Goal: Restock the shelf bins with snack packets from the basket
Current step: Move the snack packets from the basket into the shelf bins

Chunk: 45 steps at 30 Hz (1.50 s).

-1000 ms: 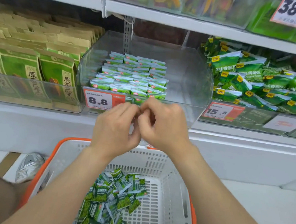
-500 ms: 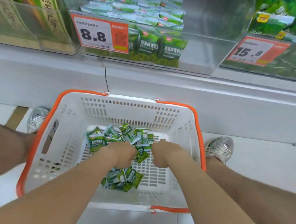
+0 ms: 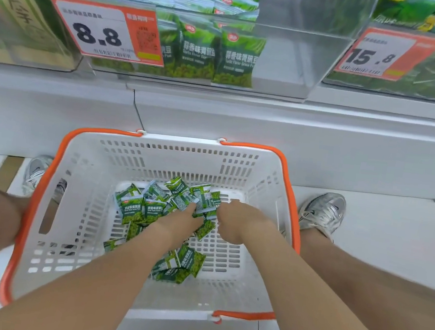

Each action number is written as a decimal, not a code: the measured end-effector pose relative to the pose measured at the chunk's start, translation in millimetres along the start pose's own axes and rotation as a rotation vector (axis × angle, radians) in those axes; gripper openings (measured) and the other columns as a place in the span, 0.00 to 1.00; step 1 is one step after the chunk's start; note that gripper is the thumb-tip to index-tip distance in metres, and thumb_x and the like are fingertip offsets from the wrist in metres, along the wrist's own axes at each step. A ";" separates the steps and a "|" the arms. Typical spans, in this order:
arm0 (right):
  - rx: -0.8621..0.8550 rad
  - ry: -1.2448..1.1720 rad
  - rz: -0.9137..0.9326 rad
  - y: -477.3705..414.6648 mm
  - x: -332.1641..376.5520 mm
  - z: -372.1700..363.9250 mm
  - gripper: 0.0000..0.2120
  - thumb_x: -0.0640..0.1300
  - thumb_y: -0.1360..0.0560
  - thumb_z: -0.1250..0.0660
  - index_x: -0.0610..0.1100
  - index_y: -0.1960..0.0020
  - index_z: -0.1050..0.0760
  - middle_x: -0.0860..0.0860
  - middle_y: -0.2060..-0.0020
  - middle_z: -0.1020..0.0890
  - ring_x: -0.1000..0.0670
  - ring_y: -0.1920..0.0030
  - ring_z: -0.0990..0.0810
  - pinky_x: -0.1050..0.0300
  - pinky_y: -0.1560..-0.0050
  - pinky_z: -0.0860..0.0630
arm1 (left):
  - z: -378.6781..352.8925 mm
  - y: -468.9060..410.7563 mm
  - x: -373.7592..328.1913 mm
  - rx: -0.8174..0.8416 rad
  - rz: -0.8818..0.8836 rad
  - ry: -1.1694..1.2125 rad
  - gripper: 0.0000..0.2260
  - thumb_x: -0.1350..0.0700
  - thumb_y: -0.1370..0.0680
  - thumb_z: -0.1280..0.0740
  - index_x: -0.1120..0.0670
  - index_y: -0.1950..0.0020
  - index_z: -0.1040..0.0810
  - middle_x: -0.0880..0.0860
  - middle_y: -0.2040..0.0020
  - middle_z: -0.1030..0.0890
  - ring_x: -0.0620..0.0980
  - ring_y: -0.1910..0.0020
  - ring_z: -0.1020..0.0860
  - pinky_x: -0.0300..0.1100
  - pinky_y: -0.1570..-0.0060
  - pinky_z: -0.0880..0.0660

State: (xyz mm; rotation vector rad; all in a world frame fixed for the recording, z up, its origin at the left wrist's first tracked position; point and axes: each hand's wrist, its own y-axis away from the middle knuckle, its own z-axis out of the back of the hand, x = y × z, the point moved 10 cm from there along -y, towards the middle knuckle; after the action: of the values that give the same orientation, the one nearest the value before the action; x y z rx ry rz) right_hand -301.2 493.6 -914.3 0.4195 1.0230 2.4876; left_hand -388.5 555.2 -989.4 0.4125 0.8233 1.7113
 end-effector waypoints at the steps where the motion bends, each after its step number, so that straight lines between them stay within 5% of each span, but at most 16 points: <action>1: 0.013 0.000 -0.001 -0.8 -1.2 -2.1 0.08 0.43 0.17 0.40 0.43 0.39 0.28 0.44 0.42 0.25 0.44 0.53 0.26 0.49 0.52 0.25 | 2.9 -1.2 1.1 -0.029 0.000 0.013 0.18 0.73 0.24 0.36 0.54 0.42 0.34 0.59 0.30 0.39 0.54 0.62 0.28 0.51 0.67 0.28; 3: 0.031 0.007 0.000 -1.4 -2.5 -5.4 0.06 0.43 0.17 0.40 0.43 0.42 0.28 0.44 0.44 0.25 0.44 0.53 0.25 0.50 0.54 0.26 | 11.7 -3.5 2.9 -0.074 0.000 0.072 0.16 0.72 0.23 0.36 0.55 0.42 0.32 0.58 0.34 0.34 0.56 0.60 0.26 0.50 0.66 0.28; 6: 0.012 0.031 0.004 3.6 -3.7 2.8 0.04 0.41 0.18 0.39 0.43 0.45 0.28 0.44 0.45 0.23 0.44 0.52 0.24 0.50 0.57 0.27 | 34.8 -1.6 7.0 -0.090 -0.001 0.316 0.05 0.60 0.17 0.35 0.52 0.44 0.29 0.54 0.44 0.25 0.55 0.52 0.22 0.52 0.51 0.24; 9: -0.108 -0.070 0.055 17.9 -2.2 28.9 0.16 0.41 0.18 0.37 0.42 0.32 0.35 0.42 0.44 0.24 0.42 0.50 0.23 0.48 0.56 0.26 | 68.6 9.1 10.5 -0.072 0.009 0.625 0.07 0.51 0.17 0.32 0.48 0.42 0.27 0.53 0.45 0.23 0.53 0.53 0.18 0.51 0.53 0.20; 13: -0.289 -0.238 0.188 43.9 6.4 65.7 0.30 0.51 0.29 0.21 0.46 0.38 0.36 0.45 0.44 0.26 0.43 0.46 0.24 0.45 0.49 0.22 | 107.1 39.6 8.7 -0.060 0.016 1.219 0.04 0.59 0.15 0.35 0.54 0.41 0.23 0.58 0.44 0.20 0.52 0.56 0.19 0.44 0.58 0.18; 16: -0.453 -0.406 0.267 68.9 16.3 90.0 0.23 0.47 0.31 0.20 0.47 0.45 0.31 0.49 0.50 0.24 0.48 0.51 0.25 0.49 0.52 0.24 | 122.7 62.1 6.4 -0.084 -0.058 1.463 0.06 0.60 0.15 0.35 0.57 0.43 0.18 0.55 0.41 0.17 0.52 0.50 0.20 0.44 0.54 0.22; 19: -0.616 -0.618 0.254 88.3 11.2 110.6 0.09 0.42 0.26 0.25 0.49 0.49 0.22 0.52 0.53 0.19 0.51 0.53 0.20 0.51 0.49 0.20 | 131.0 82.3 9.0 -0.164 -0.071 1.543 0.11 0.55 0.14 0.36 0.58 0.38 0.18 0.54 0.36 0.19 0.50 0.55 0.21 0.44 0.56 0.23; 22: -0.649 -0.696 0.169 96.4 -0.5 127.8 0.03 0.46 0.23 0.28 0.47 0.52 0.20 0.45 0.59 0.16 0.45 0.59 0.16 0.45 0.52 0.18 | 145.5 107.1 11.6 -0.279 -0.163 1.509 0.16 0.45 0.16 0.35 0.54 0.38 0.17 0.55 0.41 0.15 0.52 0.55 0.19 0.49 0.47 0.21; 24: -0.625 -0.682 0.137 101.1 -5.2 139.7 0.05 0.46 0.20 0.30 0.45 0.50 0.19 0.43 0.62 0.16 0.45 0.61 0.15 0.46 0.55 0.17 | 156.2 123.1 14.4 -0.362 -0.238 1.457 0.11 0.52 0.18 0.29 0.54 0.38 0.17 0.55 0.45 0.13 0.50 0.53 0.18 0.53 0.40 0.21; 27: -0.596 -0.798 0.195 107.6 -4.0 151.2 0.06 0.46 0.18 0.31 0.43 0.48 0.18 0.46 0.65 0.16 0.52 0.65 0.16 0.45 0.56 0.18 | 168.2 134.3 18.3 -0.439 -0.282 1.417 0.10 0.62 0.19 0.29 0.60 0.39 0.16 0.57 0.49 0.12 0.49 0.55 0.16 0.50 0.40 0.20; 32: -0.640 -0.981 0.250 109.7 -5.1 160.4 0.06 0.48 0.20 0.28 0.48 0.46 0.17 0.46 0.60 0.14 0.49 0.62 0.15 0.46 0.55 0.19 | 184.4 141.0 18.4 -0.521 -0.312 1.476 0.10 0.62 0.20 0.28 0.58 0.38 0.15 0.58 0.46 0.12 0.55 0.48 0.15 0.45 0.43 0.17; 36: -1.072 -0.762 0.203 149.3 -0.6 196.1 0.04 0.50 0.25 0.27 0.50 0.52 0.20 0.53 0.67 0.18 0.53 0.66 0.21 0.56 0.61 0.25 | 218.9 168.3 14.0 -0.733 -0.298 1.441 0.05 0.58 0.19 0.28 0.59 0.48 0.14 0.58 0.57 0.13 0.59 0.57 0.14 0.49 0.55 0.16; 39: -1.515 -0.576 0.264 212.5 19.6 229.0 0.05 0.48 0.22 0.30 0.48 0.48 0.22 0.57 0.70 0.24 0.51 0.69 0.25 0.52 0.65 0.28 | 268.3 214.0 17.0 -1.166 -0.247 1.156 0.12 0.58 0.18 0.35 0.55 0.61 0.18 0.50 0.71 0.19 0.53 0.68 0.19 0.43 0.67 0.26; 42: -1.784 -0.569 0.309 253.4 27.0 262.2 0.07 0.46 0.21 0.29 0.45 0.45 0.22 0.58 0.67 0.26 0.52 0.70 0.27 0.56 0.67 0.31 | 312.4 273.6 12.1 -1.615 -0.156 0.808 0.07 0.56 0.22 0.36 0.51 0.55 0.18 0.46 0.68 0.22 0.47 0.69 0.25 0.44 0.66 0.29; 45: -1.949 -0.576 0.321 280.1 20.3 301.7 0.07 0.45 0.19 0.30 0.43 0.45 0.22 0.56 0.62 0.21 0.52 0.66 0.24 0.58 0.64 0.30 | 351.8 307.3 1.5 -1.816 -0.115 0.584 0.12 0.59 0.23 0.37 0.52 0.42 0.19 0.43 0.56 0.23 0.47 0.61 0.27 0.43 0.62 0.31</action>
State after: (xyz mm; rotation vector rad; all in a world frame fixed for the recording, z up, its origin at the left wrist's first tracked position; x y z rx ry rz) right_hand -264.6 502.6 -503.8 0.4821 -1.6944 2.1016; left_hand -374.7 629.4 -528.4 -1.3476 -0.5368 1.7806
